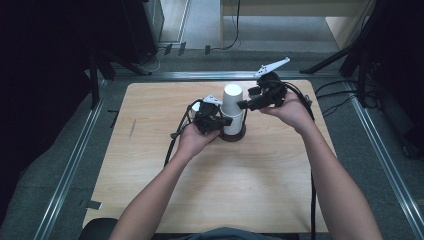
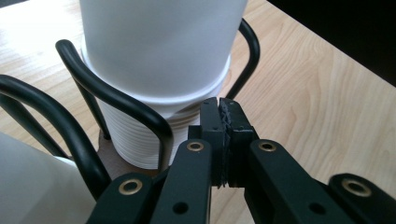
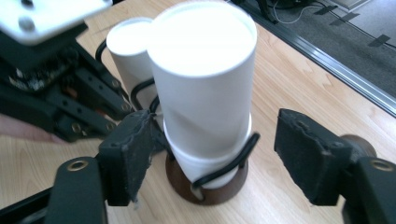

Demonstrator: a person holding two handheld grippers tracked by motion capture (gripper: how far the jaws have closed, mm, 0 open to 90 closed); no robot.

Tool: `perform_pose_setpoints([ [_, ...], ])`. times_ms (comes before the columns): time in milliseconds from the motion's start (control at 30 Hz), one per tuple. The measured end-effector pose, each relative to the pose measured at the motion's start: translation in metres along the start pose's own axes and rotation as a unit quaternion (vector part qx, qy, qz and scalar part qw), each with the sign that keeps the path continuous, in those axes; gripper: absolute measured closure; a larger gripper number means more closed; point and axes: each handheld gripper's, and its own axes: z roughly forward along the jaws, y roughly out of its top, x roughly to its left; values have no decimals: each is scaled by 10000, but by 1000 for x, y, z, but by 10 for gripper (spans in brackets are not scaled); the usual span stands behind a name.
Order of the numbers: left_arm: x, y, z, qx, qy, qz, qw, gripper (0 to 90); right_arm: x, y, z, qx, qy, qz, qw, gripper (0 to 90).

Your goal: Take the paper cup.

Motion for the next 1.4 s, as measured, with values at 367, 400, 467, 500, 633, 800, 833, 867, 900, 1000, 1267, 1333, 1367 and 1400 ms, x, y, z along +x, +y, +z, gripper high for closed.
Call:
perform_pose_setpoints([
  [367, 0, -1, 3, -25, 102, 15, 9999, 892, 5, 23, 20, 146, -56, -30, 9999, 225],
  [400, -1, -1, 4, -34, 80, -8, 10000, 892, 5, 24, 22, 157, -91, -54, 9998, 225],
  [467, -2, -1, 4, -34, 104, 28, 9999, 891, 7, 27, 30, 199, -147, -31, 9997, 222],
  [500, -2, -1, 4, -21, 103, 29, 9999, 891, 7, 27, 30, 199, -147, -31, 9997, 222],
  [633, -1, -1, 4, -31, 95, 22, 9999, 890, 9, 28, 37, 258, -107, -14, 9996, 238],
  [800, -1, -2, 5, -81, 63, -22, 9999, 888, 9, 31, 38, 316, -271, -34, 9991, 303],
  [833, -1, -2, 5, -87, 62, -14, 9999, 888, 9, 31, 38, 324, -268, -45, 9991, 306],
  [867, -1, -3, 5, -90, 66, -11, 9999, 888, 10, 31, 37, 341, -265, -63, 9990, 310],
  [900, -1, -3, 5, -95, 75, -2, 9999, 888, 10, 31, 37, 341, -265, -63, 9990, 310],
  [1000, -1, -3, 6, -95, 78, 3, 9999, 888, 11, 32, 35, 389, -292, -64, 9988, 315],
  [1267, -1, -3, 6, -140, 34, -74, 9999, 884, 14, 43, 24, 392, -301, -141, 9987, 327],
  [1333, -1, -4, 6, -148, 28, -76, 9999, 881, 16, 47, 20, 411, -318, -166, 9985, 327],
  [1367, -1, -4, 6, -149, 29, -78, 9999, 875, 17, 51, 16, 394, -304, -192, 9986, 328],
  [1400, -1, -4, 6, -156, 13, -100, 9998, 875, 17, 51, 16, 394, -304, -192, 9986, 328],
])
